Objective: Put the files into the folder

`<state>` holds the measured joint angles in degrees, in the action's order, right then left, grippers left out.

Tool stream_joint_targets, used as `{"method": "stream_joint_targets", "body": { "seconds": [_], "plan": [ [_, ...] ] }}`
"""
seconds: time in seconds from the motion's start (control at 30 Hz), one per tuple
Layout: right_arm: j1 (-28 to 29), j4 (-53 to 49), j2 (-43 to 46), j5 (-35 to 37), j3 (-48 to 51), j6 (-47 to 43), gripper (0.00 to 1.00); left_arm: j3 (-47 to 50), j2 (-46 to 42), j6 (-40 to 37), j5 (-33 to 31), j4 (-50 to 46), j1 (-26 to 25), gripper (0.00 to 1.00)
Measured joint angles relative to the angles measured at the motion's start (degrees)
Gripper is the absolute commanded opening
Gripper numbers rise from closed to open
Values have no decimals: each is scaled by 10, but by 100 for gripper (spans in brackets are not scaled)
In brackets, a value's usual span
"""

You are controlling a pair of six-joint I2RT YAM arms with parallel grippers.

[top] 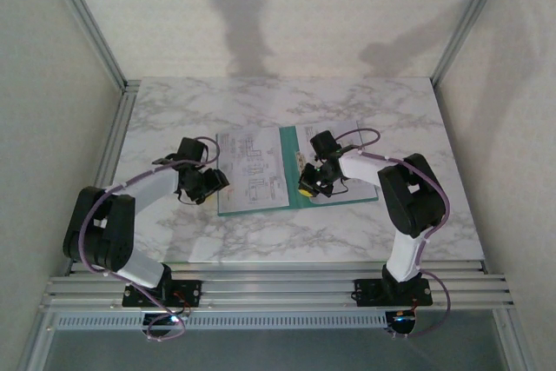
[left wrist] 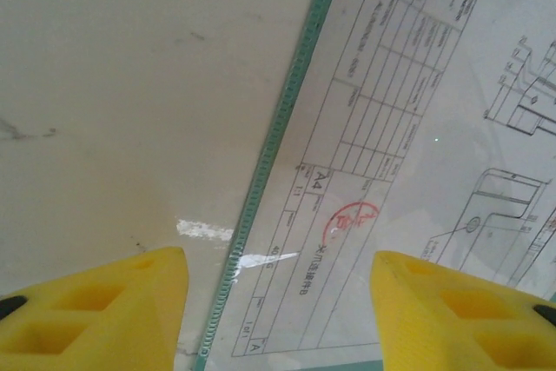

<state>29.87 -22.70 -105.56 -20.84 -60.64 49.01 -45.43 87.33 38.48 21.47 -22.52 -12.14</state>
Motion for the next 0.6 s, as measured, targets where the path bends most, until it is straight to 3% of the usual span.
{"method": "stream_joint_targets", "body": {
  "seconds": [0.4,0.6],
  "plan": [
    [0,0,0,0,0,0,3,40,-10,7,18,36,-8,58],
    [0,0,0,0,0,0,3,48,-20,33,13,41,-37,59]
  ]
}}
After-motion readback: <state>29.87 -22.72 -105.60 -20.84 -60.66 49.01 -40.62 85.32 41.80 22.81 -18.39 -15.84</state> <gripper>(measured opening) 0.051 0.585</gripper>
